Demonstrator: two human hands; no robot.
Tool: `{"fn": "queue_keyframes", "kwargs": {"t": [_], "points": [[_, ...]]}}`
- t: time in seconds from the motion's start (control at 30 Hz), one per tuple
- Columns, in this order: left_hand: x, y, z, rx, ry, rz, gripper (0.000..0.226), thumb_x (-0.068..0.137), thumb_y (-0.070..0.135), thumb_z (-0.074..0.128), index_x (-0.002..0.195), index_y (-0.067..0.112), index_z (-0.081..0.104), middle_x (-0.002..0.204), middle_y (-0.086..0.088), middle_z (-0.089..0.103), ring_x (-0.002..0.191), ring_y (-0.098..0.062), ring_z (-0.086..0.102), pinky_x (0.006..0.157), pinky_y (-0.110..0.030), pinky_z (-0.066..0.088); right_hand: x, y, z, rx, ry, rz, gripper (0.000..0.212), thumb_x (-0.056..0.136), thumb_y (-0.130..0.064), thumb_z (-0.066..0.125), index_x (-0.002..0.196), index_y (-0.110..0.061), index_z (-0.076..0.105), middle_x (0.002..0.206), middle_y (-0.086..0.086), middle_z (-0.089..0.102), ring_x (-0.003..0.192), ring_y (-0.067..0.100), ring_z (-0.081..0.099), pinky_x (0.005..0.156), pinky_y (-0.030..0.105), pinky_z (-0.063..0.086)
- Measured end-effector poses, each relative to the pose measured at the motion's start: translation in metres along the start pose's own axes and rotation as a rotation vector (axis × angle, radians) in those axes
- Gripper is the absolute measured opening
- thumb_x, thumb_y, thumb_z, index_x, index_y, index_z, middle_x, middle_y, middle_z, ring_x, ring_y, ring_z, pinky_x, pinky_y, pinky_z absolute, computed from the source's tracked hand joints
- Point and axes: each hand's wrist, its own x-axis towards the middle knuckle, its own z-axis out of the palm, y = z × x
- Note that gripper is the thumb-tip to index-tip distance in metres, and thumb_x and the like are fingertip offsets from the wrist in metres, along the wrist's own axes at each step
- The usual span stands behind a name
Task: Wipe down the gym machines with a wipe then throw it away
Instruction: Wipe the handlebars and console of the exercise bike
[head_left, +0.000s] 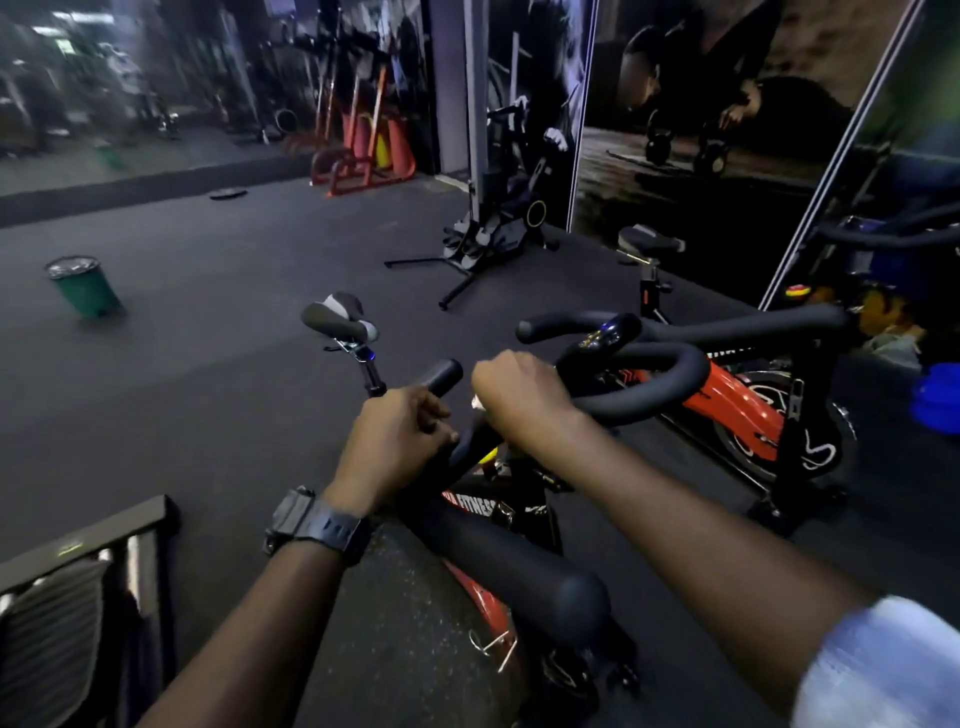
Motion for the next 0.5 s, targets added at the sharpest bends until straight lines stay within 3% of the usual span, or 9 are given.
{"fn": "queue_keyframes", "kwargs": {"t": [0.13, 0.2, 0.27, 0.33, 0.4, 0.5], "points": [[0.007, -0.013, -0.019, -0.040, -0.163, 0.119, 0.013, 0.075, 0.021, 0.082, 0.083, 0.021, 0.072, 0.075, 0.007, 0.073, 0.072, -0.002, 0.067, 0.066, -0.021, 0.050, -0.007, -0.011, 0.001, -0.002, -0.179, -0.297, 0.017, 0.090, -0.017, 0.053, 0.103, -0.011, 0.064, 0.101, 0.008, 0.060, 0.106, 0.030, 0.058, 0.075, 0.037, 0.040], [0.018, -0.025, -0.023, -0.119, -0.283, 0.160, 0.016, 0.075, 0.014, 0.083, 0.081, 0.022, 0.071, 0.075, 0.007, 0.075, 0.071, 0.001, 0.069, 0.067, -0.022, 0.053, 0.009, 0.003, -0.003, 0.028, -0.208, -0.127, 0.018, 0.085, -0.030, 0.056, 0.081, -0.013, 0.060, 0.077, 0.004, 0.053, 0.090, 0.031, 0.064, 0.060, 0.032, 0.035], [0.029, -0.035, -0.024, -0.210, -0.394, 0.220, 0.018, 0.074, 0.007, 0.081, 0.079, 0.021, 0.070, 0.076, 0.005, 0.075, 0.070, -0.003, 0.071, 0.070, -0.028, 0.058, 0.020, 0.013, 0.003, 0.009, -0.158, 0.002, 0.026, 0.081, -0.035, 0.059, 0.071, -0.013, 0.051, 0.066, 0.001, 0.045, 0.080, 0.031, 0.065, 0.057, 0.028, 0.033], [0.040, -0.047, -0.024, -0.271, -0.460, 0.313, 0.018, 0.074, 0.006, 0.080, 0.080, 0.018, 0.069, 0.077, 0.005, 0.075, 0.071, -0.004, 0.071, 0.071, -0.028, 0.058, 0.017, -0.004, 0.003, -0.004, -0.179, -0.062, 0.011, 0.085, -0.026, 0.059, 0.083, -0.015, 0.062, 0.075, 0.000, 0.054, 0.086, 0.028, 0.065, 0.059, 0.027, 0.037], [0.048, -0.054, -0.023, -0.270, -0.498, 0.396, 0.020, 0.073, 0.007, 0.081, 0.080, 0.020, 0.067, 0.078, 0.008, 0.075, 0.074, -0.001, 0.070, 0.072, -0.025, 0.057, 0.007, -0.024, 0.003, 0.106, -0.250, -0.147, 0.015, 0.088, -0.019, 0.056, 0.100, -0.022, 0.066, 0.094, -0.001, 0.063, 0.091, 0.022, 0.062, 0.068, 0.027, 0.045], [0.061, -0.061, -0.024, -0.354, -0.614, 0.453, 0.027, 0.072, 0.002, 0.078, 0.079, 0.021, 0.060, 0.077, 0.007, 0.075, 0.074, -0.006, 0.071, 0.075, -0.035, 0.058, 0.025, -0.007, -0.005, 0.181, -0.263, 0.068, 0.019, 0.090, -0.028, 0.056, 0.107, -0.024, 0.064, 0.099, -0.001, 0.063, 0.089, 0.017, 0.059, 0.070, 0.024, 0.041]]}}
